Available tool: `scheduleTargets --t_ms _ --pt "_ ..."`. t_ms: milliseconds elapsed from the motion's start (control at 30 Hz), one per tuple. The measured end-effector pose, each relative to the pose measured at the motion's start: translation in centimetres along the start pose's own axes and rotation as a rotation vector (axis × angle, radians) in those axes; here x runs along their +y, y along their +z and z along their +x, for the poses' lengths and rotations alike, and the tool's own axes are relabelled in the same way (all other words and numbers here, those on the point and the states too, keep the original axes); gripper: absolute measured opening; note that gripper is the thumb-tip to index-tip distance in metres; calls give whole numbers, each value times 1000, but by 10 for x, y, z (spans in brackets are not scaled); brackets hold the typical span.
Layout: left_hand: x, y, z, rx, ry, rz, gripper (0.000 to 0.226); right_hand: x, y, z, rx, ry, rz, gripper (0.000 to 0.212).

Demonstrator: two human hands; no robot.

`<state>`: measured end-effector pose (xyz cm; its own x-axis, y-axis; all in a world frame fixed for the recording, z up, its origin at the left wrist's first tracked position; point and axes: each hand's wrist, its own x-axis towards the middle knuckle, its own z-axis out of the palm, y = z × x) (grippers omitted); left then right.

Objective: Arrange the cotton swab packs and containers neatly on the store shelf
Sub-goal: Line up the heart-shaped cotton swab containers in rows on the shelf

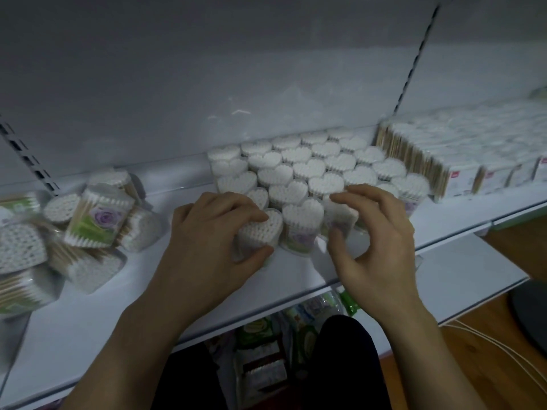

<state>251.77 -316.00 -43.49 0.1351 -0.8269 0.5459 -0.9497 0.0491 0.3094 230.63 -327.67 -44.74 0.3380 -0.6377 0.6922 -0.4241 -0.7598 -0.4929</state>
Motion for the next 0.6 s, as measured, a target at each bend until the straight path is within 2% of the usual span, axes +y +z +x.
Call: scheduleTargets --t_ms 333,433,600 --pt "1 1 -2 5 -14 1 36 -1 -5 -1 -58 39 43 41" --pt "2 0 -1 -1 -9 9 36 2 -12 -2 26 34 81 38" --pt "2 -3 -2 -7 4 5 43 22 -25 5 193 78 -57 32"
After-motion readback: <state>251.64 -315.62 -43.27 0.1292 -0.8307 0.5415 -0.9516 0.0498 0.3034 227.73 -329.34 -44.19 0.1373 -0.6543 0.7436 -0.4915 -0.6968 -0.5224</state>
